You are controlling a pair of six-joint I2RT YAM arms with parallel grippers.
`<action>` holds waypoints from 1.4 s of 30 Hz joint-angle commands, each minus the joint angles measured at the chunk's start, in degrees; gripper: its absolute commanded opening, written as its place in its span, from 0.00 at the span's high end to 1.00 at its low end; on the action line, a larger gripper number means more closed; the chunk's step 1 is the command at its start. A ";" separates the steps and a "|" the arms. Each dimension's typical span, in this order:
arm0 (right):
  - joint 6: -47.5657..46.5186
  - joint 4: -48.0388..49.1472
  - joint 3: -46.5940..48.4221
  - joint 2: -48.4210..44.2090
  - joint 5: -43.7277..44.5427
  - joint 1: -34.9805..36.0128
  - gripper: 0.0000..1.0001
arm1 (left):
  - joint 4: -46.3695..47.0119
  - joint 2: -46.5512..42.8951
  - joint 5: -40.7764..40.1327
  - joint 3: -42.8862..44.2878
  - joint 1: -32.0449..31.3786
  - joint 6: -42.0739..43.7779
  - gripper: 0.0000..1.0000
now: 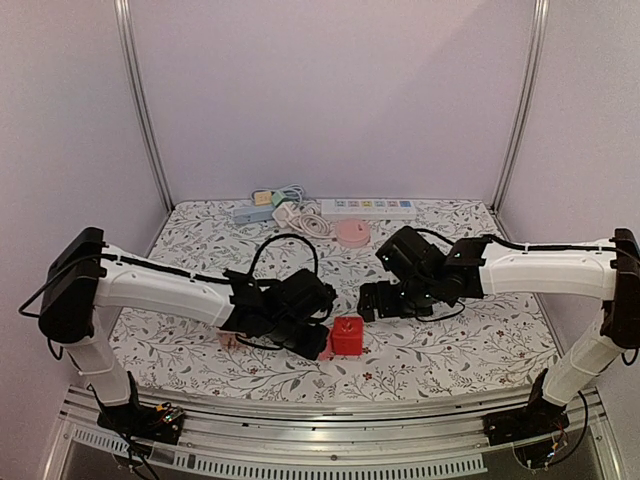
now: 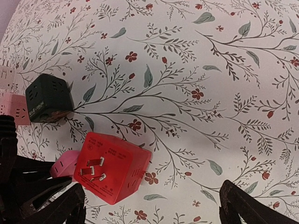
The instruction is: Pull the plug off the socket
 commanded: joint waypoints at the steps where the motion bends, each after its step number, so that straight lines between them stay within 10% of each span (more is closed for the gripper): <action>1: 0.79 -1.38 0.04 -1.93 -1.76 2.81 0.02 | -3.76 -2.70 4.38 1.89 1.36 0.01 1.00; 42: -10.33 4.45 4.47 11.60 1.61 9.75 0.07 | -3.02 -6.87 15.70 1.03 2.92 3.90 1.00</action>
